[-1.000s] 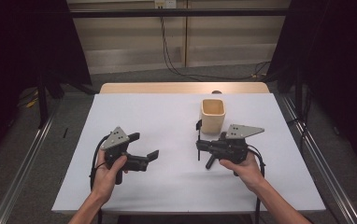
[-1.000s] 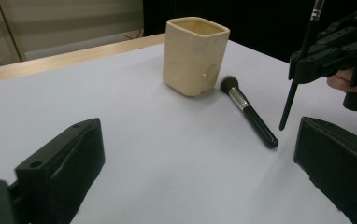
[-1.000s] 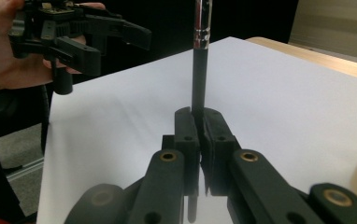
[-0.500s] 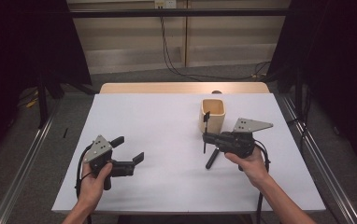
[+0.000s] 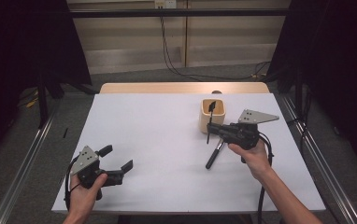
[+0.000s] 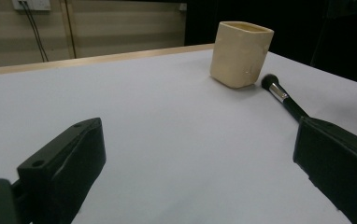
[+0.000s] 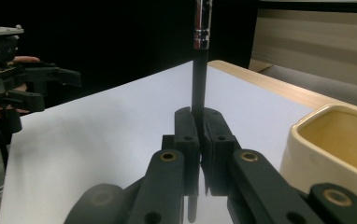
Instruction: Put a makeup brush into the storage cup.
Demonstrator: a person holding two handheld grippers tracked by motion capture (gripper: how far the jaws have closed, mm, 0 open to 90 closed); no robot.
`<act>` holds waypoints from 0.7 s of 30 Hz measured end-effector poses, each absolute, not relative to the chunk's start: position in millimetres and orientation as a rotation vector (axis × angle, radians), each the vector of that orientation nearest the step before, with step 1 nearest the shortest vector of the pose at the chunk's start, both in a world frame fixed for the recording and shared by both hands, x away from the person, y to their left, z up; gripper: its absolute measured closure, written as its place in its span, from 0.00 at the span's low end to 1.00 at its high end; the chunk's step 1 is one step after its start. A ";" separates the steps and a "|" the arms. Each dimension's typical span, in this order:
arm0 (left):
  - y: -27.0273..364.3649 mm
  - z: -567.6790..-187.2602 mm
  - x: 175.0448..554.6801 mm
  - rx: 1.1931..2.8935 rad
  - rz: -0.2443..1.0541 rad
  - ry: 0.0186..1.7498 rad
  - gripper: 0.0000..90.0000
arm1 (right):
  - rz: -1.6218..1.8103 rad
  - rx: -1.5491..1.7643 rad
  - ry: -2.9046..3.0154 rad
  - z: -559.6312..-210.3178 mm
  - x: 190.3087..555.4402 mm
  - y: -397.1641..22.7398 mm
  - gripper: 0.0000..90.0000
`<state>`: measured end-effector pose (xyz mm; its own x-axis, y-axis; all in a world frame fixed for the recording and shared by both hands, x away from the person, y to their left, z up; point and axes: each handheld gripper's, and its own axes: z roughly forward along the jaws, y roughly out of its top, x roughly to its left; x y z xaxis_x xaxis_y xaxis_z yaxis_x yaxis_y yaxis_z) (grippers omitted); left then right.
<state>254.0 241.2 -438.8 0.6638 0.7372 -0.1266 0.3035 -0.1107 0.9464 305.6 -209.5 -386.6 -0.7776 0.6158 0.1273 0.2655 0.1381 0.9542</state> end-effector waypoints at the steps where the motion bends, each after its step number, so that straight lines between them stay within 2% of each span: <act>1: 242.2 -439.4 253.5 1.696 0.462 0.859 0.03 | 1.673 0.854 2.117 -384.5 307.0 -210.2 0.96; 21: 257.4 -442.4 242.7 1.683 0.531 0.879 0.02 | 1.642 0.919 2.006 -357.8 337.4 -223.7 0.96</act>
<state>242.7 257.4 -442.4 0.6231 0.7768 -0.0912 0.2810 -0.1136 0.9530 337.4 -223.7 -357.8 -0.7096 0.6966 0.1057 0.2411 0.0991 0.9654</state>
